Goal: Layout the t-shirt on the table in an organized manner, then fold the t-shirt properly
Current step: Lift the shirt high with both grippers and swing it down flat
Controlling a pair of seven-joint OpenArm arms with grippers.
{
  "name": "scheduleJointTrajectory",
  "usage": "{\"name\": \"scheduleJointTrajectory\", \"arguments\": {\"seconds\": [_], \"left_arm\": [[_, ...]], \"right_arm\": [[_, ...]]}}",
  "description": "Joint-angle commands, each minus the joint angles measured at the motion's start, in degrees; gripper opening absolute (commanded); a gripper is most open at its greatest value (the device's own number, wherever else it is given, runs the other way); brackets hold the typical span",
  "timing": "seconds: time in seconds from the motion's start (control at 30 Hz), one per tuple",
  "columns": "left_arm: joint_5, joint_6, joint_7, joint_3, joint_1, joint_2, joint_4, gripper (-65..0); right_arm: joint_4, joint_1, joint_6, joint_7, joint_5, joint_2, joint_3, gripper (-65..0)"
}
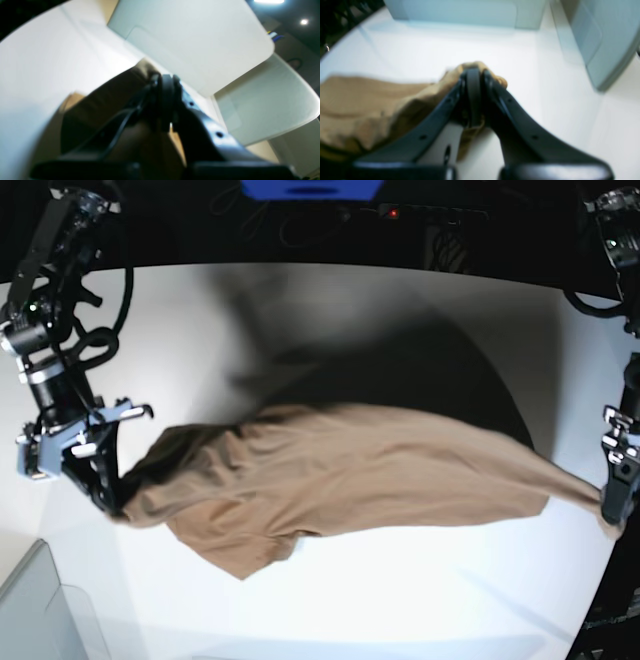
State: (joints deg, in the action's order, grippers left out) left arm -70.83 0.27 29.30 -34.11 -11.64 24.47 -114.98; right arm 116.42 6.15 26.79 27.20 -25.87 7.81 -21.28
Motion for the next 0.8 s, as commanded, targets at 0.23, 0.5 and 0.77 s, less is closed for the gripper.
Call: {"name": "scheduleJointTrajectory", "arguments": {"seconds": [0.23, 0.5, 0.77], "left_arm": [[-2.71, -0.41, -1.74, -0.84, 9.84, 6.70, -0.85, -64.6], [-2.80, -0.49, -1.83, -0.93, 15.99, 9.95, -0.76, -64.6], [-2.27, -0.49, -1.83, -0.49, 16.69, 6.08, 4.87, -64.6]], "right_arm": [[1.07, -9.80, -0.37, -12.74, -0.99, 0.23, -0.48, -65.0], [1.16, -14.81, -0.37, -21.18, -0.99, -0.65, -0.48, -65.0], [-3.85, -15.60, -0.37, -19.77, -0.90, -2.32, -3.21, -65.0]]}}
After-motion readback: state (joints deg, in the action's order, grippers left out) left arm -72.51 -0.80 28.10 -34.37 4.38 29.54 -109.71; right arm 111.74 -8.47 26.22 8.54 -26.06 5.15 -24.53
